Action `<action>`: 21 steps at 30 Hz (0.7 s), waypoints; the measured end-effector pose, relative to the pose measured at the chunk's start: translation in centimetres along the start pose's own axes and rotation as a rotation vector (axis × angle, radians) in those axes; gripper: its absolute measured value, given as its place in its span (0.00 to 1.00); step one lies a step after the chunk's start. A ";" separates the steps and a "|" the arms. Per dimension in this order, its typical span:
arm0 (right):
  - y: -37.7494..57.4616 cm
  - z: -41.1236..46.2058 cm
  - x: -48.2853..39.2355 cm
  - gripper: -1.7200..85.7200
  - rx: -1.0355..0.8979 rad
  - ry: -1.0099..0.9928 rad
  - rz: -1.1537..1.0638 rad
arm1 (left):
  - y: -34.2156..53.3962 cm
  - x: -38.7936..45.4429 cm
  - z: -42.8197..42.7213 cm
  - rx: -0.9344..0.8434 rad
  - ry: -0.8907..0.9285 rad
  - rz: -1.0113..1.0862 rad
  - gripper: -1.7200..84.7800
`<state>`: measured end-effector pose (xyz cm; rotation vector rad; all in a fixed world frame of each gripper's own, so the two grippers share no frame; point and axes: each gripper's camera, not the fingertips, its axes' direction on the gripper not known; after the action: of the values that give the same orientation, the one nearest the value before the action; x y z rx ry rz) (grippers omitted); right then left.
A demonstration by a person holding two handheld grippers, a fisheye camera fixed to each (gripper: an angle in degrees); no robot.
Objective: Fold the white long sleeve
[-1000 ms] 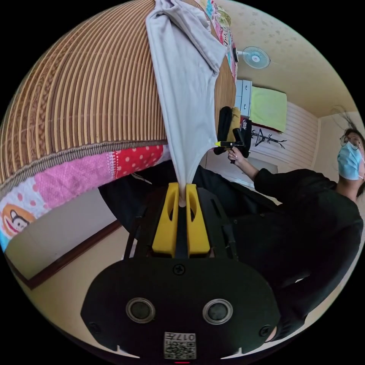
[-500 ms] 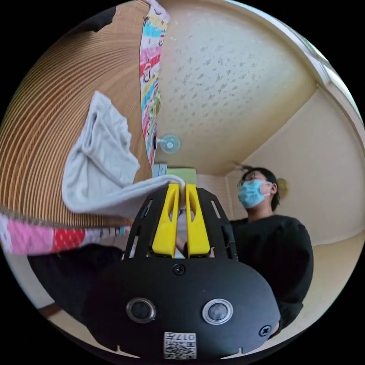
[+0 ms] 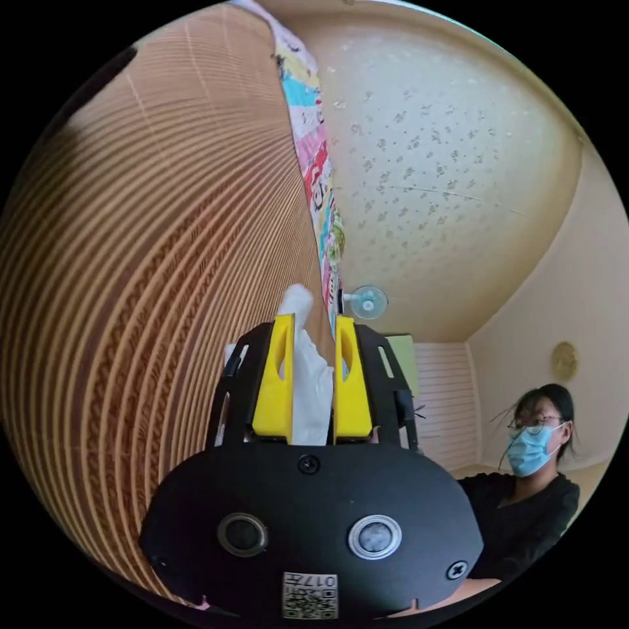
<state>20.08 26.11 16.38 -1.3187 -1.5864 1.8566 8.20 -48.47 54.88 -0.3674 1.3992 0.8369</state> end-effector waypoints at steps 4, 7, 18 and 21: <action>5.3 2.1 -5.4 0.05 -0.121 0.202 -0.227 | 4.9 0.9 -1.0 -0.086 -0.160 0.039 0.20; 11.3 5.9 -8.4 0.03 -0.222 0.352 -0.368 | 10.0 0.7 0.0 -0.211 -0.306 0.060 0.23; 12.6 19.1 -2.4 0.02 -0.368 0.925 -0.640 | 16.9 -2.5 3.9 -0.338 -0.366 -0.032 0.15; 11.7 17.9 -3.2 0.02 -0.360 0.866 -0.613 | 17.5 -1.0 4.2 -0.353 -0.383 0.009 0.12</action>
<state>10.34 9.96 5.86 -1.2919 -1.5733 0.5245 -1.06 -34.16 60.81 -0.4432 0.8989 1.1011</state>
